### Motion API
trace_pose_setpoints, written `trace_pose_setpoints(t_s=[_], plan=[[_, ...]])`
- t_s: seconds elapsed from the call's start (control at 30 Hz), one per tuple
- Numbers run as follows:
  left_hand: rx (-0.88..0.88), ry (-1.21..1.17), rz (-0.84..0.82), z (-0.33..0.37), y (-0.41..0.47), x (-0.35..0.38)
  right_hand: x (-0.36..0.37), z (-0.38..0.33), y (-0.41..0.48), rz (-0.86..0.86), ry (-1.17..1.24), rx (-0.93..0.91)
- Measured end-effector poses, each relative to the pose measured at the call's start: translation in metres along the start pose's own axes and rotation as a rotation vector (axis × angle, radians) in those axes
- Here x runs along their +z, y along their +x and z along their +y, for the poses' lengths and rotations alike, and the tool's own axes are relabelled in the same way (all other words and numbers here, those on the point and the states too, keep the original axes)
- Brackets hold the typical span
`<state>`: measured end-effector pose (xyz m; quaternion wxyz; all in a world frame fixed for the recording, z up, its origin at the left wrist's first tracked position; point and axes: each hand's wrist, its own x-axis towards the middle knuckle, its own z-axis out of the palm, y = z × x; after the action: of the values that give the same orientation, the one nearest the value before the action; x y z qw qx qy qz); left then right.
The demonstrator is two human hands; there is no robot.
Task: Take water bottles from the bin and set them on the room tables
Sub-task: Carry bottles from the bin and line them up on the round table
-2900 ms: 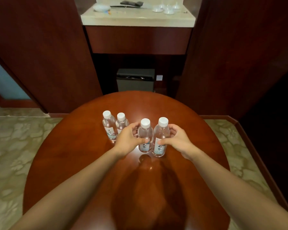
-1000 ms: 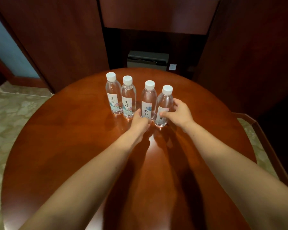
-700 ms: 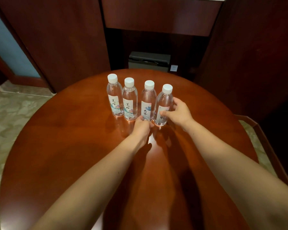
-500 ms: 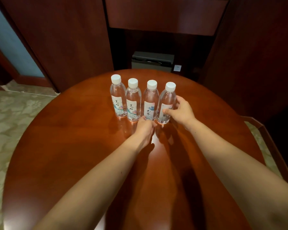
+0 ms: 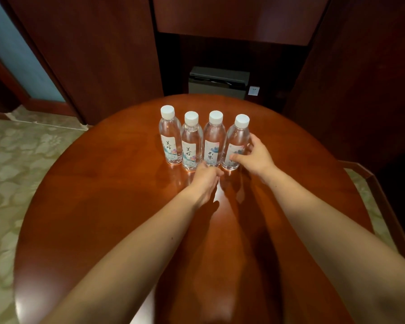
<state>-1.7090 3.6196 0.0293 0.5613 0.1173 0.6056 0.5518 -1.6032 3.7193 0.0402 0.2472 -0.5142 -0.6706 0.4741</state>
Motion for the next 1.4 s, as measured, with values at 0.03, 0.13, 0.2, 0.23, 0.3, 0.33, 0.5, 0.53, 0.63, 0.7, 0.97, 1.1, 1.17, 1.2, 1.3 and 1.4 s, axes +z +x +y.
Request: trace_pose_setpoints(t_s=[0.03,0.13,0.2,0.23,0.3,0.33,0.5,0.53,0.63,0.7,0.97,1.1,1.17,1.2,1.3,1.4], plan=[[-0.005,0.072,0.003,0.000,-0.005,-0.002,-0.002,-0.003,-0.005,-0.013,-0.036,0.024],[0.009,0.271,0.010,0.005,-0.023,-0.008,-0.009,-0.012,-0.028,-0.048,-0.205,0.100],[0.041,0.403,0.026,0.007,-0.031,-0.012,-0.014,-0.016,-0.044,-0.080,-0.310,0.106],[0.053,0.452,0.024,0.011,-0.041,-0.014,-0.018,-0.020,-0.057,-0.100,-0.350,0.102],[0.087,0.557,-0.005,0.018,-0.066,-0.014,-0.028,-0.031,-0.083,-0.136,-0.436,0.082],[0.110,0.626,-0.029,0.021,-0.081,-0.014,-0.033,-0.037,-0.097,-0.154,-0.488,0.067],[0.199,0.983,-0.114,0.031,-0.155,-0.020,-0.061,-0.061,-0.173,-0.243,-0.790,0.021],[0.211,1.059,-0.123,0.032,-0.172,-0.021,-0.067,-0.066,-0.191,-0.243,-0.821,0.023],[0.260,1.303,-0.117,0.030,-0.220,-0.026,-0.082,-0.078,-0.245,-0.230,-0.883,-0.009],[0.309,1.433,-0.120,0.026,-0.253,-0.028,-0.091,-0.082,-0.282,-0.229,-0.924,-0.035],[0.536,1.637,-0.141,0.001,-0.349,-0.028,-0.114,-0.087,-0.391,-0.190,-1.027,-0.087],[0.647,1.694,-0.191,-0.007,-0.367,-0.019,-0.129,-0.082,-0.425,-0.099,-1.028,-0.071],[0.700,1.731,-0.242,-0.011,-0.367,-0.006,-0.143,-0.073,-0.441,-0.045,-1.036,-0.035],[0.726,1.746,-0.274,-0.012,-0.366,0.003,-0.151,-0.068,-0.449,-0.015,-1.031,-0.005],[0.811,1.781,-0.421,-0.020,-0.365,0.041,-0.175,-0.053,-0.475,0.093,-0.998,0.126],[0.926,1.799,-0.612,-0.030,-0.370,0.085,-0.196,-0.040,-0.506,0.210,-0.955,0.267]])
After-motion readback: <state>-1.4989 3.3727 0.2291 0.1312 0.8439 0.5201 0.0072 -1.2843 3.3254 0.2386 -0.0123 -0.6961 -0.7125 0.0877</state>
